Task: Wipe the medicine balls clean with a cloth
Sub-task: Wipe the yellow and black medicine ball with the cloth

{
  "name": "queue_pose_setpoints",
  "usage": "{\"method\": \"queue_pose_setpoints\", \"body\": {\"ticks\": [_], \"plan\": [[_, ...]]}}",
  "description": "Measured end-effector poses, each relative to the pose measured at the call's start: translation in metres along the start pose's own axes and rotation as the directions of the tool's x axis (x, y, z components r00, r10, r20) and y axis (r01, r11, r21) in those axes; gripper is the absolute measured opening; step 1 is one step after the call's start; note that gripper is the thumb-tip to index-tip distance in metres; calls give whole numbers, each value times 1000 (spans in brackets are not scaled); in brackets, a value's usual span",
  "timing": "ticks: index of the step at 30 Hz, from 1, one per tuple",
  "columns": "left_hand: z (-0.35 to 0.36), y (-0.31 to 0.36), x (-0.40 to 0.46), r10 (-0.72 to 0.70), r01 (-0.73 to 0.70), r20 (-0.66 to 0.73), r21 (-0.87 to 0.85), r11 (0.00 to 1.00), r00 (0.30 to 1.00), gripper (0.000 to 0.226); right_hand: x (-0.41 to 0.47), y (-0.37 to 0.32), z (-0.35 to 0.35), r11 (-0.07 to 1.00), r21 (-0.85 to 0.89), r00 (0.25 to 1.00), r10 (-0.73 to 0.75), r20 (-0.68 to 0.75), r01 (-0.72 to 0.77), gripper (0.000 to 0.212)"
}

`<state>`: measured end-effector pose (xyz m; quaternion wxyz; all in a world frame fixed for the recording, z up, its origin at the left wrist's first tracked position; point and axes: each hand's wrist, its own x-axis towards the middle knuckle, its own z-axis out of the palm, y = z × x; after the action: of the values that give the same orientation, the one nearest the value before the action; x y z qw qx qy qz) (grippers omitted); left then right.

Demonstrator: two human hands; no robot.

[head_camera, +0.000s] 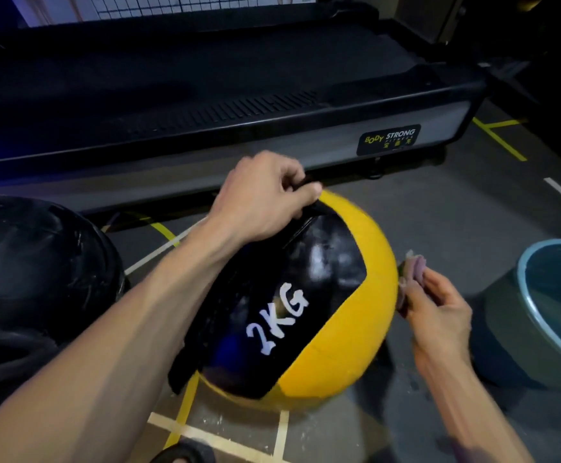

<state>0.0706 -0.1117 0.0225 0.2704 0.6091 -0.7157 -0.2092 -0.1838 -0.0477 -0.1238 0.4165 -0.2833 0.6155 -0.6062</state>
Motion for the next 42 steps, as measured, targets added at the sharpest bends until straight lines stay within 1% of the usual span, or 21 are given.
{"method": "queue_pose_setpoints", "body": {"ticks": [1,3,7,8,11,13,16,19,21,23,24,25,27,29,30,31,32,35,38,40,42], "plan": [[11,-11,0,-57,59,48,-40,997,997,34,-1,2,-1,1000,-17,1000,9,13,-9,31],[25,-25,-5,-122,151,143,-213,965,982,28,-5,5,0,999,-42,1000,20,13,-19,34],[11,-22,-11,-40,108,240,-281,954,970,17,-5,9,-2,996,-92,1000,9,-1,-9,31],[5,-22,-14,-12,101,283,-303,948,959,18,-5,8,-2,994,-107,1000,3,-7,-4,30],[-4,-35,-26,68,47,394,-275,960,916,31,-2,1,1,987,-159,1000,-8,-24,4,30],[-2,-44,-31,74,57,410,-298,953,909,40,-4,-2,3,984,-179,999,-22,-38,14,32],[0,-49,-33,74,61,408,-309,949,910,46,-5,-14,8,970,-231,996,-84,-23,76,31],[3,-48,-34,63,78,412,-317,945,909,46,-7,-37,19,929,-304,977,-190,101,212,29],[5,-44,-34,72,52,402,-289,956,913,43,-13,-55,35,867,-382,944,-261,199,320,28],[5,-41,-33,85,-13,366,-196,981,927,42,-24,-67,55,777,-429,885,-367,285,461,27],[5,-40,-33,83,-36,346,-141,989,934,41,-34,-70,65,724,-416,832,-432,347,550,27],[3,-39,-32,74,-42,332,-102,994,940,41,-46,-70,73,660,-392,762,-487,427,642,26],[1,-40,-32,50,-26,314,-81,996,948,40,-70,-63,79,533,-316,600,-528,601,785,27],[-3,-40,-34,38,-28,315,-38,999,948,40,-83,-57,70,472,-223,474,-522,709,853,26],[-3,-39,-35,39,-43,322,5,999,946,39,-82,-56,64,460,-188,437,-528,728,868,26],[-2,-40,-37,43,-62,332,48,997,942,38,-79,-56,57,456,-181,433,-541,722,871,25],[1,-38,-39,51,-84,336,85,993,940,40,-74,-56,51,466,-205,465,-555,690,861,25],[16,-36,-41,62,-121,317,170,978,947,62,-54,-50,32,592,-360,688,-552,471,721,25],[16,-41,-39,33,-96,301,198,975,953,67,-31,-22,7,740,-460,871,-406,277,491,26],[7,-52,-35,32,-81,251,186,979,967,63,-21,-2,-1,833,-438,939,-268,216,338,27],[-6,-65,-34,60,-85,140,180,980,988,51,-23,16,2,867,-419,954,-181,240,270,30]]}}
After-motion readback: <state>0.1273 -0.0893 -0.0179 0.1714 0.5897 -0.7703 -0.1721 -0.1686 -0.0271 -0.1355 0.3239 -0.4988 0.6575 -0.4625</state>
